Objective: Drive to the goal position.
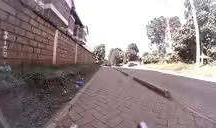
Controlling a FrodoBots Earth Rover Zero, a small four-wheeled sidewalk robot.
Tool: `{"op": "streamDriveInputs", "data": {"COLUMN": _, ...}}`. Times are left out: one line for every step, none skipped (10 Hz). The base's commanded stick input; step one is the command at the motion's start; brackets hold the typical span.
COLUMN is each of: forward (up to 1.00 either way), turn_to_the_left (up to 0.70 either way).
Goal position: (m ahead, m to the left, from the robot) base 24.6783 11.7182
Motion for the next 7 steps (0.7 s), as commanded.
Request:
{"op": "streamDriveInputs", "data": {"forward": 1.0, "turn_to_the_left": 0.0}}
{"op": "streamDriveInputs", "data": {"forward": 1.0, "turn_to_the_left": 0.0}}
{"op": "streamDriveInputs", "data": {"forward": 1.0, "turn_to_the_left": 0.0}}
{"op": "streamDriveInputs", "data": {"forward": 1.0, "turn_to_the_left": 0.0}}
{"op": "streamDriveInputs", "data": {"forward": 1.0, "turn_to_the_left": 0.0}}
{"op": "streamDriveInputs", "data": {"forward": 1.0, "turn_to_the_left": 0.0}}
{"op": "streamDriveInputs", "data": {"forward": 1.0, "turn_to_the_left": 0.0}}
